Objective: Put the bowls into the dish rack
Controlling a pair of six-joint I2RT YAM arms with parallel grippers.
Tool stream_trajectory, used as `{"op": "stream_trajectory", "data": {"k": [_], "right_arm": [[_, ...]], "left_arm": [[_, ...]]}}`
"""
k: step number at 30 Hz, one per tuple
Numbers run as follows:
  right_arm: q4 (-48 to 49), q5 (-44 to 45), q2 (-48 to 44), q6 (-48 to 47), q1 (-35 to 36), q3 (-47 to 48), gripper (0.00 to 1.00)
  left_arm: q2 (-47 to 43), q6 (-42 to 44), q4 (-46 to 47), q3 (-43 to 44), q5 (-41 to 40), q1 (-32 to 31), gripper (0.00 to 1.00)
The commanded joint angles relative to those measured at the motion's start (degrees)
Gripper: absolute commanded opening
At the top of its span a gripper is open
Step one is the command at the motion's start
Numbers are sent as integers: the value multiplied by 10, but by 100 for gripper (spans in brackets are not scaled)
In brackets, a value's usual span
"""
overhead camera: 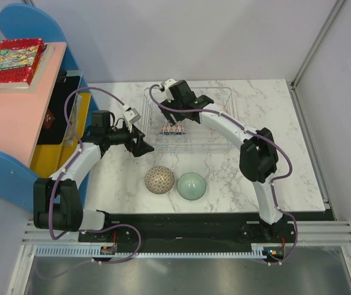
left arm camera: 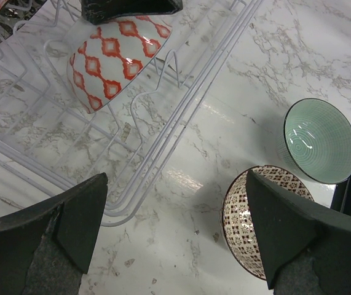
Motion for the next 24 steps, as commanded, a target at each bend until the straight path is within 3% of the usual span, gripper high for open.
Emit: {"op": "stream_trajectory", "data": {"k": [1, 11, 15, 24], "right_arm": [[-52, -42, -79, -25, -1, 2, 87], [-95, -79, -298, -127, -1, -191, 95], [-98, -99, -380, -136, -1, -230, 96], [-113, -135, -441, -142, -1, -252, 97]], "left_arm": [[-20, 39, -18, 4, 6, -2, 100], [-56, 201, -170, -13, -27, -37, 100], [-61, 208, -181, -39, -80, -79, 100], [4, 218, -172, -67, -142, -103, 100]]}}
